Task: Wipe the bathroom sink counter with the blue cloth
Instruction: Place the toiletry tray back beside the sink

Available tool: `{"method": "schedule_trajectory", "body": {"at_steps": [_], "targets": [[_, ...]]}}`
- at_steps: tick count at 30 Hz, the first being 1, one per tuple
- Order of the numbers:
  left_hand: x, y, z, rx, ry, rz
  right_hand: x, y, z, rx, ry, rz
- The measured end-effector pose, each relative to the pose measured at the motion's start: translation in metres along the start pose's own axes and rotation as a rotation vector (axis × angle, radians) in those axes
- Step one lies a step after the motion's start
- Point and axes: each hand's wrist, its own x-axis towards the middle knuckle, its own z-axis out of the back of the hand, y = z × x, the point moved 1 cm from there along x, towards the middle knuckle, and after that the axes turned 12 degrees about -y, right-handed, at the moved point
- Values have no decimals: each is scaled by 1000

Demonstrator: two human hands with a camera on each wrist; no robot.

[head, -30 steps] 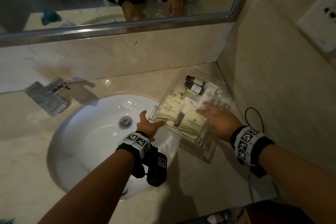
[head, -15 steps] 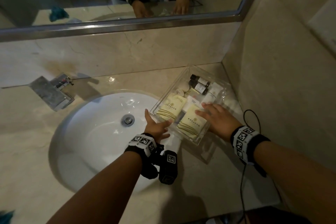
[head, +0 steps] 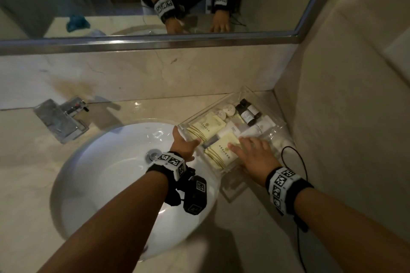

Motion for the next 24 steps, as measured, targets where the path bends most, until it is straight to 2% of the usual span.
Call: {"method": "schedule_trajectory", "body": {"at_steps": [2, 5, 8, 12, 15, 20, 24], "targets": [[-8, 6, 1, 27, 4, -23, 1, -6, 1, 72, -7, 33], [-25, 22, -5, 40, 40, -24, 3, -24, 4, 56, 14, 77], [-35, 35, -16, -50, 81, 25, 7, -36, 2, 78, 50, 62], [-36, 39, -19, -151, 65, 39, 8, -34, -6, 45, 71, 48], [-30, 32, -14, -148, 65, 18, 9, -29, -11, 34, 47, 8], [-16, 8, -8, -78, 87, -31, 19, -22, -4, 63, 99, -87], [-9, -7, -5, -17, 124, -17, 24, -21, 4, 45, 117, -98]]}}
